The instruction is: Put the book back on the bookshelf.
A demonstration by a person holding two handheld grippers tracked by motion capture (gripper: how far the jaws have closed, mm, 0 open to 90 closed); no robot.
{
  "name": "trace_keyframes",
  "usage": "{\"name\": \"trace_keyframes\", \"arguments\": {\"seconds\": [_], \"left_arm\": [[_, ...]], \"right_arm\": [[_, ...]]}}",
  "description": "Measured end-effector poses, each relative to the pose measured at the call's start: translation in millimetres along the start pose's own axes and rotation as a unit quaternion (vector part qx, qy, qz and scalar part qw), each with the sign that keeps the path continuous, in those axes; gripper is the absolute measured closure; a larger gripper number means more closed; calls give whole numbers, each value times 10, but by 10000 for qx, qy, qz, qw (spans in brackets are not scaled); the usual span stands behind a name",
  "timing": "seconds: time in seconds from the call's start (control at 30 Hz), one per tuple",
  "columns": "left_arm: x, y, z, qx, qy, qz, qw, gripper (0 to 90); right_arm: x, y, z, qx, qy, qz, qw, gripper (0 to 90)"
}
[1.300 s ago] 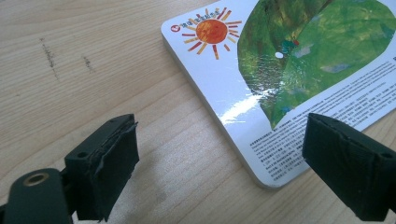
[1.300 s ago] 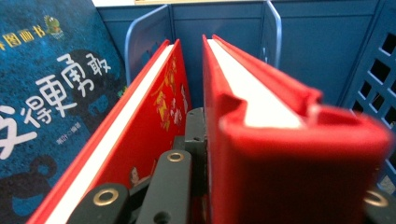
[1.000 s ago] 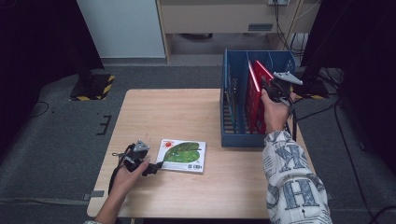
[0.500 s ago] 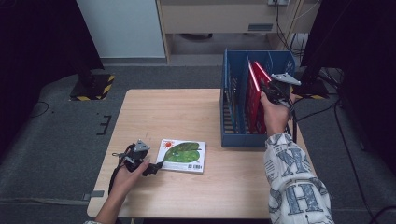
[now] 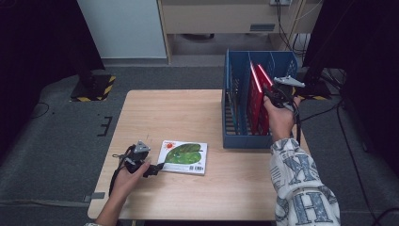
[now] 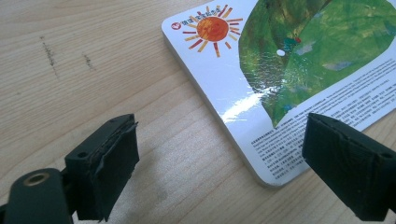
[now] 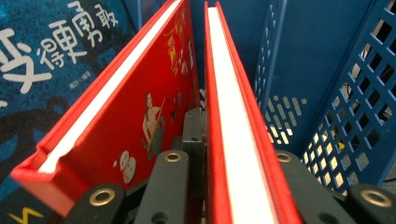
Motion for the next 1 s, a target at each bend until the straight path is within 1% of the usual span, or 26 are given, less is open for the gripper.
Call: {"name": "trace_keyframes", "arguments": {"seconds": [0.17, 0.23, 0.33, 0.5, 0.6, 0.83, 1.0], "left_arm": [[-4, -2, -1, 15, 8, 2, 10000, 102], [2, -5, -10, -14, 28, -7, 10000, 102], [1, -10, -15, -23, 9, -1, 10000, 102], [0, -9, -18, -16, 18, -4, 10000, 102], [3, -10, -15, -16, 8, -1, 10000, 102], [2, -10, -18, -22, 8, -4, 10000, 102], [4, -10, -17, -18, 14, -11, 10000, 102]], "right_arm": [[5, -40, 15, 50, -12, -44, 10000, 765], [10, -58, 25, 75, -86, -65, 9999, 761], [22, -98, 9, 84, -64, -103, 9999, 756], [42, -159, -2, 141, -122, -180, 9997, 739], [46, -188, -37, 100, -66, -271, 9996, 731], [66, -235, -151, 123, -159, -325, 9993, 724], [70, -223, -165, 217, -201, -312, 9991, 733]]}}
Point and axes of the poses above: each handheld gripper's, and its own axes: y roughly forward along the jaws, z roughly out of its underside, x roughly to its left, the point moved 10 cm from there along y, roughly forward along the jaws, and after that the axes turned 2 degrees about -x, right-handed, at the moved point
